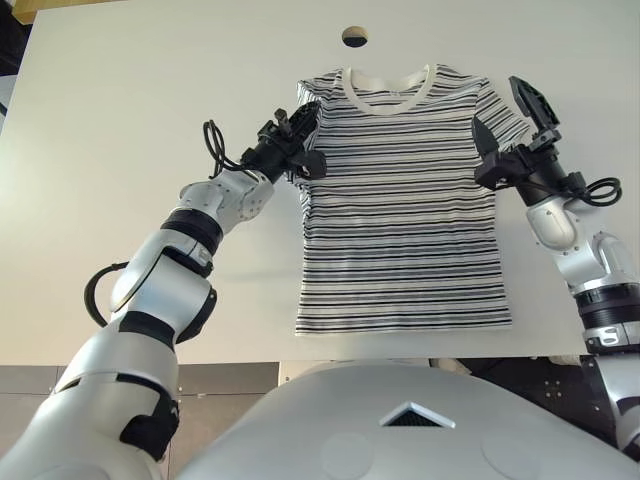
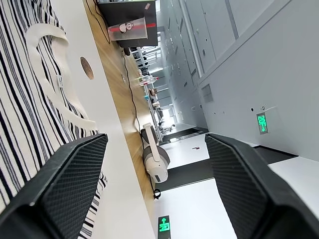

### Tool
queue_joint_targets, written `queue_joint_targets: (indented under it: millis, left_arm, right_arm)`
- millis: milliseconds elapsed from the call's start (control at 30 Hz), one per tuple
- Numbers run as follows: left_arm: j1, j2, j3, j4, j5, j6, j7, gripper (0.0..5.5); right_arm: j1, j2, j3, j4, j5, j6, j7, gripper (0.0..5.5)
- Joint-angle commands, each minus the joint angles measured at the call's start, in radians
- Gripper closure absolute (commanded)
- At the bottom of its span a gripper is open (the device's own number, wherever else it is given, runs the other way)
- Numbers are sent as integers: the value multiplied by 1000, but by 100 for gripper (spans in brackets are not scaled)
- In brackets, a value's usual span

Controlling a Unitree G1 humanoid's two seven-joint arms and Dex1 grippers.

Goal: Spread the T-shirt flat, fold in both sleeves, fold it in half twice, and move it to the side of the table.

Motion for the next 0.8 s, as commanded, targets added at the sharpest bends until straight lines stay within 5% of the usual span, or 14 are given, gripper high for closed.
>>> queue_joint_targets:
  millis: [33,400,600,800]
  left_arm:
    - [-43,-28,3,3,-4,15,-20,474]
    - [-15,-71,55,-53,-93,-50,-57,291]
    - [138,-35,353,-431,-522,-223,-148,209]
    - [355,-52,426,-787,-817,-186,-374,204]
  right_arm:
    - [-25,2,0,44,4,-1,-15,189]
    - [-82,2,0,169,2,-11,-57,189]
    - [-264,-118,-56,367,7,24,-90,189]
    - [-488,-127,81,686,-93,59,-50,189]
